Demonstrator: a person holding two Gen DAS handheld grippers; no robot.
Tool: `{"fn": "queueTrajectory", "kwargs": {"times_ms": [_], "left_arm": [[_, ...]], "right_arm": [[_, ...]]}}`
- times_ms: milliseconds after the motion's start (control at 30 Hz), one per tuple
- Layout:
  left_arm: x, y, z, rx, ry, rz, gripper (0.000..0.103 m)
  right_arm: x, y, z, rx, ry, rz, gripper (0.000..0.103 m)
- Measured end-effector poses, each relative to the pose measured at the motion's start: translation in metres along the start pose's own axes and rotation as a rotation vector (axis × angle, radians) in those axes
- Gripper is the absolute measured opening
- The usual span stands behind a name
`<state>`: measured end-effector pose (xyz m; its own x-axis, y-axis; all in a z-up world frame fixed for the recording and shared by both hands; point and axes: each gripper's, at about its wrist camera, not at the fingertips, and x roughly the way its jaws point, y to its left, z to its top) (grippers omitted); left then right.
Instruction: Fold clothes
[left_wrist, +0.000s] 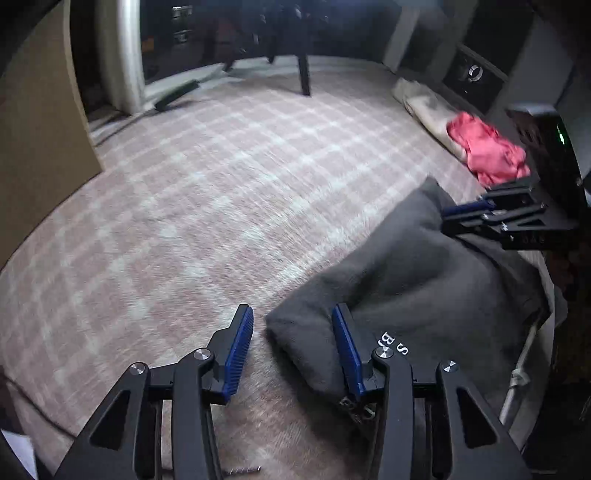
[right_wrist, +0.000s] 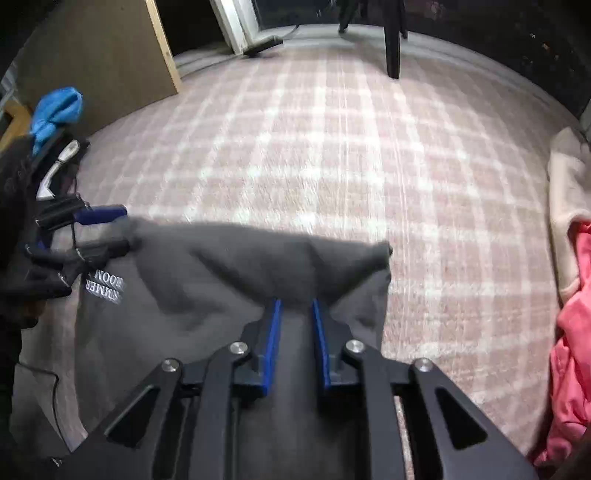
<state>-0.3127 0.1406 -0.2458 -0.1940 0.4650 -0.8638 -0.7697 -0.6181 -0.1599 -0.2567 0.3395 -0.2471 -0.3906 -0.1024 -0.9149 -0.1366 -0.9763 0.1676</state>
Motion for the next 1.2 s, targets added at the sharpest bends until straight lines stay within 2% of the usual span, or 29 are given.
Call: {"fn": "queueTrajectory", "kwargs": {"times_ms": [33,100,200,233,300,333,367,400,467,533,567,700,767,867,900,967,1067,1133,1167,1200], "left_arm": [[-0.007,-0.003,0.002,0.006,-0.021,0.016,0.038],[-0.020,-0.014,0.008,0.020,-0.070,-0.027,0.038],[-0.018,-0.035,0.018,0.057,-0.095,-0.141,0.038],[-0.006,-0.038,0.022,0.061,-0.075,-0.164,0.038],[0.010,-0.027,0.021,0.024,-0.045,-0.155,0.037],[0.016,-0.019,0.021,-0.005,-0.031,-0.146,0.038],[0.023,-0.011,0.021,-0.033,-0.018,-0.138,0.039],[0.030,-0.004,0.021,-0.062,-0.004,-0.129,0.038],[0.005,0.012,0.017,-0.112,-0.045,-0.070,0.034],[-0.024,0.022,0.008,-0.143,-0.095,-0.029,0.035],[-0.038,0.028,0.002,-0.168,-0.109,-0.044,0.034],[-0.079,0.025,-0.030,-0.225,-0.133,-0.089,0.035],[-0.082,0.008,-0.049,-0.255,-0.109,-0.128,0.035],[-0.073,-0.021,-0.084,-0.287,-0.041,-0.176,0.034],[-0.070,-0.033,-0.092,-0.285,-0.018,-0.171,0.034],[-0.069,-0.057,-0.111,-0.277,0.007,-0.155,0.034],[-0.067,-0.071,-0.125,-0.305,0.000,-0.201,0.035],[-0.058,-0.079,-0.129,-0.300,0.028,-0.196,0.034],[-0.051,-0.084,-0.132,-0.282,0.063,-0.158,0.034],[-0.050,-0.088,-0.135,-0.269,0.073,-0.146,0.034]], "right_arm": [[-0.002,-0.002,-0.002,0.000,-0.003,0.003,0.017],[-0.016,-0.005,-0.001,0.010,-0.050,0.028,0.017],[-0.026,-0.001,0.012,0.005,-0.127,0.074,0.017],[-0.021,0.002,0.017,-0.002,-0.130,0.087,0.017],[-0.006,0.005,0.024,-0.016,-0.116,0.095,0.017],[0.005,0.002,0.021,-0.018,-0.085,0.066,0.017],[0.013,-0.006,0.019,-0.007,-0.049,0.023,0.012],[0.010,-0.012,0.018,0.009,-0.051,0.024,0.010],[0.003,-0.024,0.015,0.041,-0.056,0.025,0.009],[-0.004,-0.033,0.013,0.065,-0.063,0.021,0.013],[-0.010,-0.033,0.012,0.054,-0.073,0.013,0.014],[-0.036,-0.017,-0.014,-0.015,-0.070,0.081,0.032],[-0.042,-0.007,-0.033,-0.061,-0.058,0.106,0.037],[-0.032,0.000,-0.078,-0.156,0.062,0.063,0.037],[-0.031,0.002,-0.091,-0.186,0.092,0.044,0.037],[-0.035,0.006,-0.097,-0.217,0.086,0.008,0.037],[-0.054,0.006,-0.089,-0.190,0.036,0.042,0.037],[-0.054,0.010,-0.085,-0.199,0.024,0.062,0.041],[-0.052,0.011,-0.085,-0.209,0.036,0.064,0.042],[-0.043,0.013,-0.088,-0.230,0.085,0.051,0.042]]}}
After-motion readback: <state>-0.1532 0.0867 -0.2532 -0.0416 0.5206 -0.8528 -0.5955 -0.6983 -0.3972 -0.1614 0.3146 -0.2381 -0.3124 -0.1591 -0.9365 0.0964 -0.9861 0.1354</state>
